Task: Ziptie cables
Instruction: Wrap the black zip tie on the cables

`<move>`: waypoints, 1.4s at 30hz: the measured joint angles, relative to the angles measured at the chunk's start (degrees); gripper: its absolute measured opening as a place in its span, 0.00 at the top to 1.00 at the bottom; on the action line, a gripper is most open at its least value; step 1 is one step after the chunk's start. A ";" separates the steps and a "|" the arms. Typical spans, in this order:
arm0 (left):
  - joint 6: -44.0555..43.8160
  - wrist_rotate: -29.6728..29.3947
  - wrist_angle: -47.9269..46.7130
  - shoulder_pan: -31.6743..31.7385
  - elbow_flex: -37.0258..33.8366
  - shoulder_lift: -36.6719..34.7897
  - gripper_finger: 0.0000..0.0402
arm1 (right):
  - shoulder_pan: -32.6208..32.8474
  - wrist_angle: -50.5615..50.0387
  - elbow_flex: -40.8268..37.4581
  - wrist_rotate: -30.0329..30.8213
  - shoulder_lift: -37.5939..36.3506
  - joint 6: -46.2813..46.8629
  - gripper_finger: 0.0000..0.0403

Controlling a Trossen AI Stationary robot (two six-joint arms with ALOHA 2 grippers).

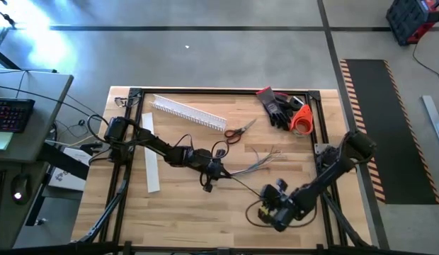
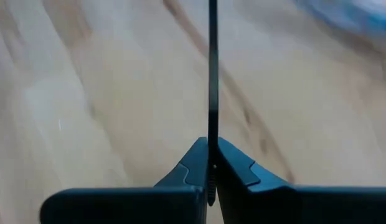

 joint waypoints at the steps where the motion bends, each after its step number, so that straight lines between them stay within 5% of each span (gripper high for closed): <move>1: 0.01 -0.01 -0.11 0.03 0.00 0.00 1.00 | 1.05 -1.29 0.00 -0.93 0.01 2.60 1.00; 15: 1.15 -0.30 -2.19 0.26 0.00 -0.01 1.00 | 11.86 -13.18 0.05 -12.94 -0.17 29.60 1.00; 29: 1.53 -0.73 -3.23 1.07 -0.06 0.02 1.00 | 12.28 -12.28 1.06 -13.70 -1.32 29.50 0.96; 35: 1.25 -0.57 -2.76 1.03 -0.04 0.02 1.00 | 10.02 -6.34 2.14 3.31 -4.11 21.68 0.78; 42: 0.61 -0.57 -2.71 1.00 -0.04 0.02 1.00 | 3.09 12.29 2.16 22.47 -4.49 -8.71 0.58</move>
